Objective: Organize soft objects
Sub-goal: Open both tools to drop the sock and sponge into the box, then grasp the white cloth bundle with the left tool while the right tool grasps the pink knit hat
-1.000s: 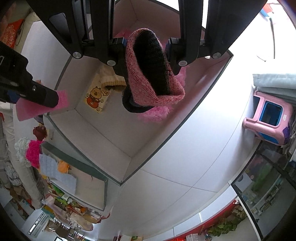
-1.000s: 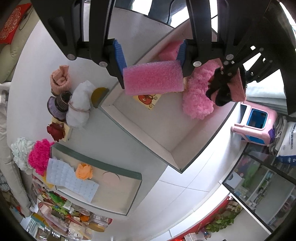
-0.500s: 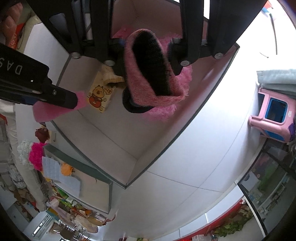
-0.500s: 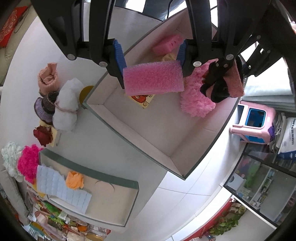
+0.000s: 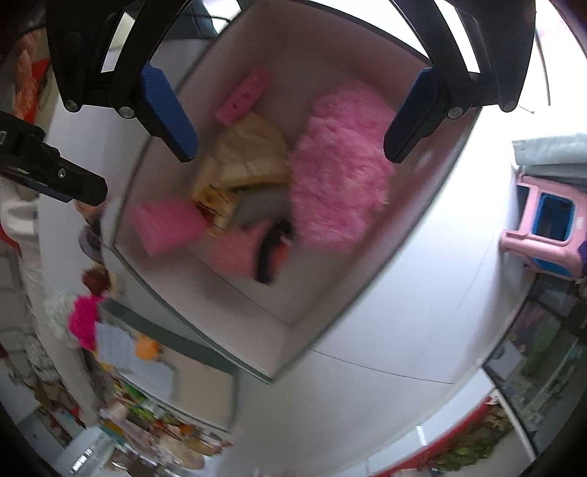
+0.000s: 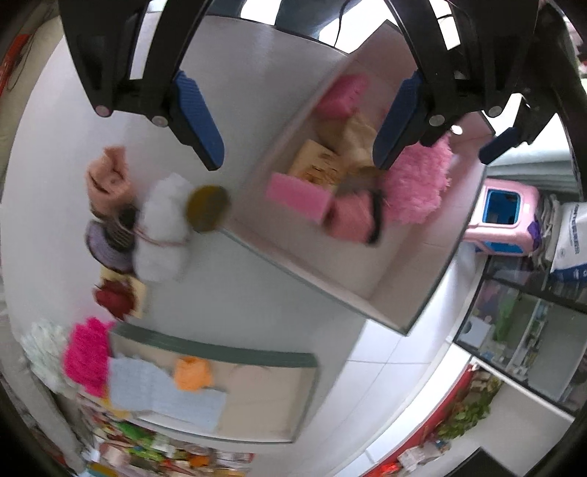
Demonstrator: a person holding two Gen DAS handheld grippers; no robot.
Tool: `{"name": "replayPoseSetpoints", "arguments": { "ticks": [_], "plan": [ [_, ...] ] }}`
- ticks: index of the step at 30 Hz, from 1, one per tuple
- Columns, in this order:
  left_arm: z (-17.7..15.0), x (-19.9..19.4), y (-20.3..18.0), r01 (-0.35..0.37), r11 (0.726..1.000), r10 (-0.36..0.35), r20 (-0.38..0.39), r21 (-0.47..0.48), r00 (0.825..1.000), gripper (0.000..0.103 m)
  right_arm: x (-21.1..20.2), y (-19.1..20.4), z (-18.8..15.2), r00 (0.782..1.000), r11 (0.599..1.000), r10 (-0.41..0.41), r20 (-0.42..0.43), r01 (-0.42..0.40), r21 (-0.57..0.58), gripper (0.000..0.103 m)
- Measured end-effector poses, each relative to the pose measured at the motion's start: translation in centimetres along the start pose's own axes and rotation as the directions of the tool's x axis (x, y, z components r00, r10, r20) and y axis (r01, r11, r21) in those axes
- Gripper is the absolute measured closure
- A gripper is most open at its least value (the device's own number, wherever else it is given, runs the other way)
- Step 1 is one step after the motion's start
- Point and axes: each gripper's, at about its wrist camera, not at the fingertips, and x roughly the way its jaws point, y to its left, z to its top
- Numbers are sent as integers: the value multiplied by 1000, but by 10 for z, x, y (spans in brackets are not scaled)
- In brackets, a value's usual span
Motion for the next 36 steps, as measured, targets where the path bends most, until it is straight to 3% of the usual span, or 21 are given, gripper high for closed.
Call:
{"name": "replayPoseSetpoints", "arguments": {
  "ticks": [7,12,17,28,33,34,35,36],
  "plan": [
    [-6,-5,-51,-1,992,0,5,130,1000,1,-4,-80,-37,999,982,-49,-20,52,182,17],
    [-12,-5,-94,23,975,-23,-2,221,1000,1,10,-146,-58,995,928,-55,-87,84,364,17],
    [-21,-1,-122,19,962,-13,-23,272,1000,1,19,-178,-60,992,907,-55,-110,96,411,17],
    [-30,2,-124,-5,970,18,-51,244,999,1,47,-196,23,997,906,-46,-56,65,419,17],
    [-33,4,-124,-30,973,46,-63,231,997,1,76,-177,71,997,944,-50,-63,67,322,16],
    [-34,5,-124,-36,972,52,-65,232,997,1,83,-173,77,995,953,-67,-79,87,291,14],
    [-34,5,-126,-39,971,56,-67,235,996,1,89,-169,81,993,958,-86,-87,106,266,2],
    [-34,5,-126,-40,971,58,-68,237,996,1,97,-165,83,991,962,-94,-98,116,248,0]
  ]
}}
